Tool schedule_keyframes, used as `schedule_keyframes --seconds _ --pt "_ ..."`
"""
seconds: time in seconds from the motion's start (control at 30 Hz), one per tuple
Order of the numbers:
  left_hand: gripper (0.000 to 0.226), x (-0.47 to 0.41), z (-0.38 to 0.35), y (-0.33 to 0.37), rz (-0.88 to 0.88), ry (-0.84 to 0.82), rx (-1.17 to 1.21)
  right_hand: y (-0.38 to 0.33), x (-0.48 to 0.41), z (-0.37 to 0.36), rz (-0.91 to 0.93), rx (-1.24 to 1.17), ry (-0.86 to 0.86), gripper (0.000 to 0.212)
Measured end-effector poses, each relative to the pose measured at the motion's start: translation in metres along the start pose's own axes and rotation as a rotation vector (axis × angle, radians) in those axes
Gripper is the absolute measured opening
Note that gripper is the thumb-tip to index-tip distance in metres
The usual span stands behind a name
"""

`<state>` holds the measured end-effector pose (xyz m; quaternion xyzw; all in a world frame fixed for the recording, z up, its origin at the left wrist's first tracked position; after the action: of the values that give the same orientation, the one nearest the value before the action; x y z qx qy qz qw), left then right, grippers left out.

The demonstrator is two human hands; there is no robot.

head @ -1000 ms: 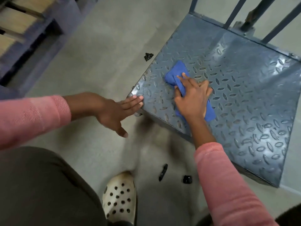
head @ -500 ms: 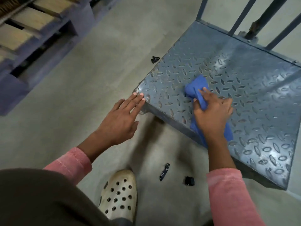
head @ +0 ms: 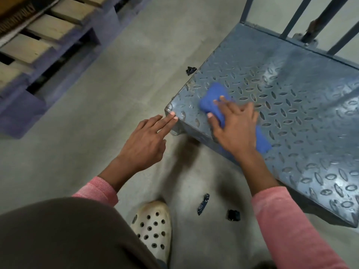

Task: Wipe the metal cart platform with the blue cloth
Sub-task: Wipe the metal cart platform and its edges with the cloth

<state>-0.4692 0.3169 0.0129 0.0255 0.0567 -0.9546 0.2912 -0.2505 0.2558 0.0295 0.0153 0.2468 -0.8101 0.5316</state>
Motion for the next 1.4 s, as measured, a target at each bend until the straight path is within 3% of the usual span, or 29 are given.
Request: schedule_keyframes --seconds 0.07,0.1,0.23,0.3,0.4,0.43,0.53,0.57,0.7,0.73,0.87,1.03,1.27,1.4 --pt "0.078 -0.001 0.000 0.001 -0.022 0.025 -0.003 -0.030 0.011 -0.012 0.265 -0.029 -0.121 0.046" --pt "0.078 -0.002 -0.001 0.002 -0.035 0.033 -0.001 -0.028 0.009 -0.012 0.285 -0.047 -0.132 0.044" --pt "0.078 0.000 -0.006 0.003 -0.082 0.037 0.024 0.017 -0.017 -0.005 -0.113 -0.115 0.026 0.045" --pt "0.079 -0.001 -0.006 0.002 -0.107 0.054 0.036 -0.005 -0.019 -0.011 -0.035 -0.042 0.016 0.046" --pt "0.080 -0.002 -0.008 -0.002 -0.125 0.066 0.064 -0.043 -0.009 -0.026 0.283 -0.043 -0.115 0.043" --pt "0.080 -0.002 -0.009 -0.003 -0.125 0.063 0.073 -0.037 -0.013 -0.026 0.270 -0.053 -0.119 0.042" --pt "0.077 -0.002 -0.010 -0.005 -0.121 0.063 0.116 0.002 -0.041 -0.018 -0.098 -0.087 -0.008 0.046" --pt "0.077 -0.002 -0.009 -0.004 -0.120 0.071 0.128 0.001 -0.047 -0.019 -0.139 -0.059 0.001 0.047" --pt "0.078 -0.003 -0.009 -0.005 -0.106 0.106 0.162 -0.063 -0.049 -0.046 0.250 -0.059 -0.201 0.039" --pt "0.078 -0.002 -0.009 -0.005 -0.100 0.113 0.177 -0.066 -0.051 -0.049 0.269 -0.075 -0.220 0.038" --pt "0.080 -0.001 -0.009 -0.004 -0.077 0.102 0.209 -0.054 -0.064 -0.050 0.029 -0.096 -0.146 0.035" --pt "0.081 -0.001 -0.009 -0.004 -0.064 0.099 0.221 -0.080 -0.028 -0.045 0.167 -0.074 -0.201 0.039" --pt "0.081 0.001 -0.010 -0.002 -0.071 0.128 0.252 -0.029 0.034 0.001 -0.008 -0.121 -0.150 0.043" --pt "0.080 0.002 -0.013 0.003 -0.039 0.125 0.284 -0.044 0.023 -0.010 0.004 -0.067 -0.159 0.046"
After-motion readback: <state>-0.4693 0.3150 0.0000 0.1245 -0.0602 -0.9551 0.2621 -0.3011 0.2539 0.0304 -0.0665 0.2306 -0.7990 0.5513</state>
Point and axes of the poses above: each hand's wrist, its own x-axis away from the middle knuckle, its own z-axis out of the back of the hand, y = z × x, the point moved 9 cm from there along -x, towards the middle knuckle, and after that the axes turned 11 degrees about -x, right-handed, at the moved point
